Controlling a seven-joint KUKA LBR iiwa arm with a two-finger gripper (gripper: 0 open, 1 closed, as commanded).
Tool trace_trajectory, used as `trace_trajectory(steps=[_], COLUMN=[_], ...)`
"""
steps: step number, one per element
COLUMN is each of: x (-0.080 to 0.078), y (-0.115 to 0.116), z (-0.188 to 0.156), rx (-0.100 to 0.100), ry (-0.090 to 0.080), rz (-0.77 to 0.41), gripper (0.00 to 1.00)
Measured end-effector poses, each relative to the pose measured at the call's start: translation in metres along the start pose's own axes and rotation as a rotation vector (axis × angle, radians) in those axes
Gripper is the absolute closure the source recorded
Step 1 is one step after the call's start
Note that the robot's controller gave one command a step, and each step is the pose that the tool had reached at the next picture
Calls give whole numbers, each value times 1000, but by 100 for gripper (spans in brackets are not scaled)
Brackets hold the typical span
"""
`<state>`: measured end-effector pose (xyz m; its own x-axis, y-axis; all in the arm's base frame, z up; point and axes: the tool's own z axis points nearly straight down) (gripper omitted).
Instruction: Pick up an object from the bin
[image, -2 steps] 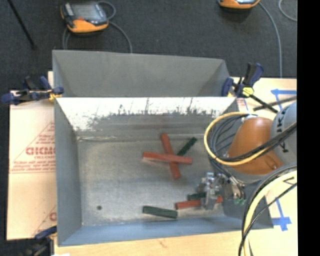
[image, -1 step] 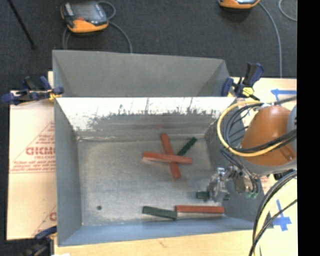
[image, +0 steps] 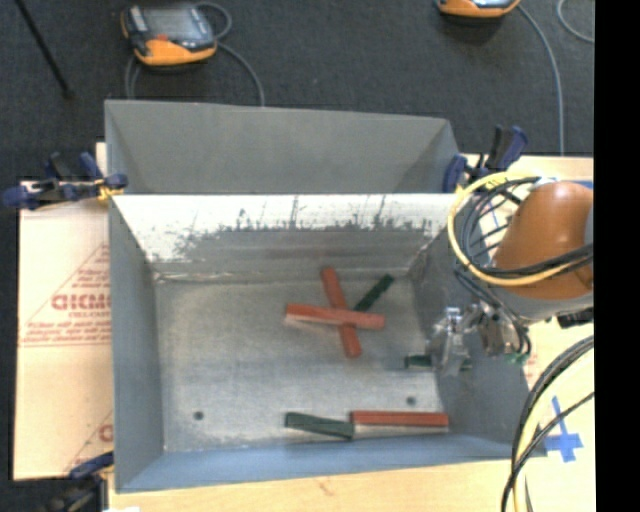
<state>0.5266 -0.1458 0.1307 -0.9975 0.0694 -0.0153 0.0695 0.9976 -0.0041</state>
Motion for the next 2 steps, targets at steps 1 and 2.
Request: trace_trajectory(steps=[1, 2], x=[6, -7], y=[1, 12], z=[-22, -121], rx=[-7, -4], ry=[23, 11], rz=[-11, 1], gripper=[100, 100])
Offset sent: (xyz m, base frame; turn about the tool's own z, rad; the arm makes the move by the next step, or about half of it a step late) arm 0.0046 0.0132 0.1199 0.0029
